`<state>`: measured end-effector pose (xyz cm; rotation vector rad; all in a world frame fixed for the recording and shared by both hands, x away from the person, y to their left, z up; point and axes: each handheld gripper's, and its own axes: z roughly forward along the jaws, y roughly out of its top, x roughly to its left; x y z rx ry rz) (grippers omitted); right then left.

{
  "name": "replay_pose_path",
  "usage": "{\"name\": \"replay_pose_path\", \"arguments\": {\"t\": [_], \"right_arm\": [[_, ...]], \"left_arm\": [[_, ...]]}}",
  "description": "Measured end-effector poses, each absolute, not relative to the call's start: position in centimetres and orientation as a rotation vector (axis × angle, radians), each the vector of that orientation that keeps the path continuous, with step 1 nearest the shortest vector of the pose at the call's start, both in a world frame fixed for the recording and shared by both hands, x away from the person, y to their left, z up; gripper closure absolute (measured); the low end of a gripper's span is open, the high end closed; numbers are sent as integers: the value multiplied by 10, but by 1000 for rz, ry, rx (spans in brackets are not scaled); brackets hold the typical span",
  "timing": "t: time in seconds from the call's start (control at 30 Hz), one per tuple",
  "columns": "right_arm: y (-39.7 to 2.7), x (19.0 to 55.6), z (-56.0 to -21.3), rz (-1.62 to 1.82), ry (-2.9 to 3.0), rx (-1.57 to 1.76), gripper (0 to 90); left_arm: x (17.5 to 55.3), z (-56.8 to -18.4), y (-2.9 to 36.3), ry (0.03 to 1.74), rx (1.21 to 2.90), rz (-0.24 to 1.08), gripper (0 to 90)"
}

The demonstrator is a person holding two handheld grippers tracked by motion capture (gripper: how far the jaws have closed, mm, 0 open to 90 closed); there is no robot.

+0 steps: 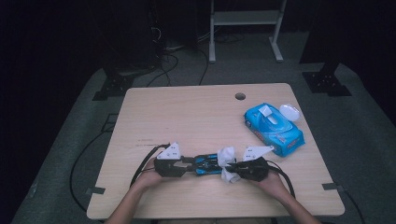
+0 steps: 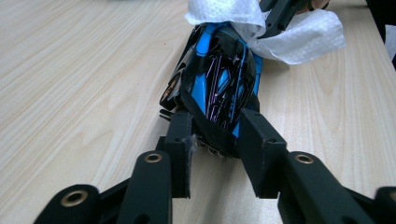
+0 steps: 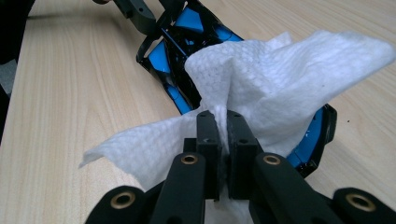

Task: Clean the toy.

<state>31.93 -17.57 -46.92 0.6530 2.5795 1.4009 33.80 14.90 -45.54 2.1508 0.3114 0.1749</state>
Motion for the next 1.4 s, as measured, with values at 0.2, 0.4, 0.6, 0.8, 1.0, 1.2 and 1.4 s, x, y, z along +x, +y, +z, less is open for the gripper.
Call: {"name": "replay_pose_path", "arguments": {"t": [0.2,0.4,0.6,0.8,1.0,1.2,1.4], "right_arm": [[-176,318,-469,1400,2582,655,854],[-176,316,-470,1401,2591,656,855],[-176,314,-470,1396,2593,652,854],[-176,315,-472,1353,2605,668,853],[-171,316,-478,1293,2650,664,851],[-173,317,-480,1280,2655,677,850],[-173,317,-479,1284,2658,679,850]], "left_arm": [[338,-455,150,301,2144,169,702],[335,-454,151,255,2142,184,740],[333,-453,150,196,2145,200,755],[330,-453,147,131,2156,162,778],[327,-453,142,100,2167,167,776],[324,-454,137,52,2209,186,779],[324,-456,136,54,2217,184,779]]}}
